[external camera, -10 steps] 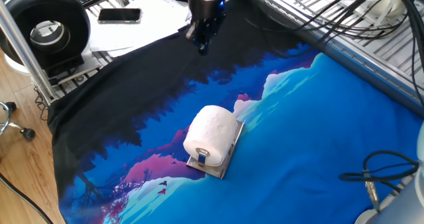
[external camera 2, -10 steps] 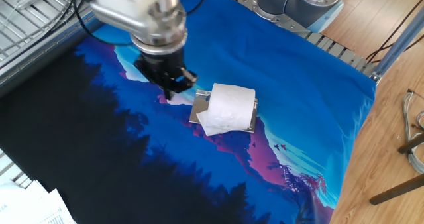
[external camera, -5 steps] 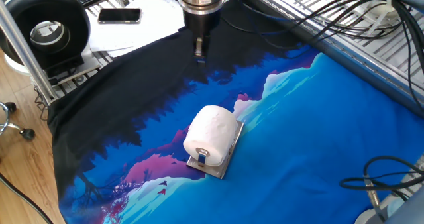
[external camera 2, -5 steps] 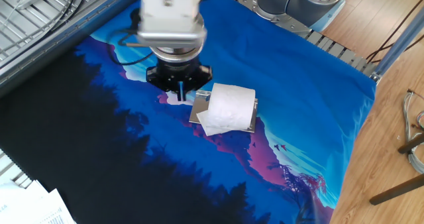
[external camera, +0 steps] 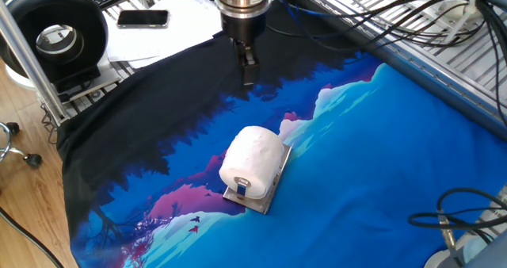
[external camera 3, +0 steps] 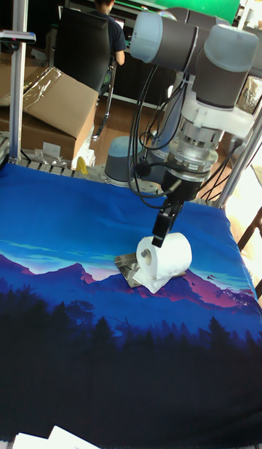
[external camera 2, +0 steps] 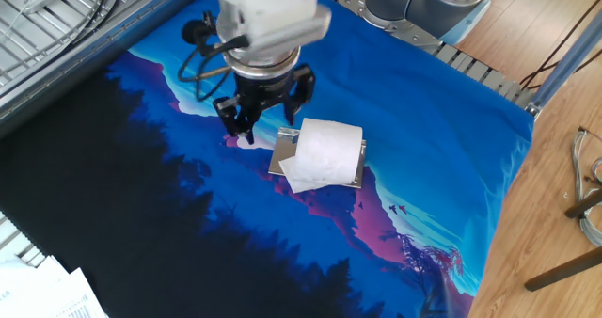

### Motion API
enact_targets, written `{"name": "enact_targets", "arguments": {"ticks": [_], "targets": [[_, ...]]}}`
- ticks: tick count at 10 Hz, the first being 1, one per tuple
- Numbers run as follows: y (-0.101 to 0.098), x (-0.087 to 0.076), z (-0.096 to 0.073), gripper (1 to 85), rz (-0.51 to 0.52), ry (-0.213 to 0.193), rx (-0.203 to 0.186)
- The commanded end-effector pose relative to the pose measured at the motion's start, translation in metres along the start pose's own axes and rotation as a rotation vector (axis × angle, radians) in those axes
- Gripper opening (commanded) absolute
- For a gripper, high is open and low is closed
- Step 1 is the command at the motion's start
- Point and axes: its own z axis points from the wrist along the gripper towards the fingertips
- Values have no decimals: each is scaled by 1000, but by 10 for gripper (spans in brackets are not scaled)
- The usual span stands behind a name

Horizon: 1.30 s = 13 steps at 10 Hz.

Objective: Take the roll of paper down from the shelf

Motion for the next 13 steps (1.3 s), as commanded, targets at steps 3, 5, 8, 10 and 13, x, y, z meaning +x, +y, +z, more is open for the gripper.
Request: {"name": "enact_targets", "arguments": {"ticks": [3,5,8,10,13], "targets": [[6,-10,-7,850,-430,13,73],[23,-32,-3,850,-585,-49,71],[32,-24,4,847,-730,10,88],[45,-6,18,843,-743,63,82],[61,2,44,830,-730,-15,85]]}}
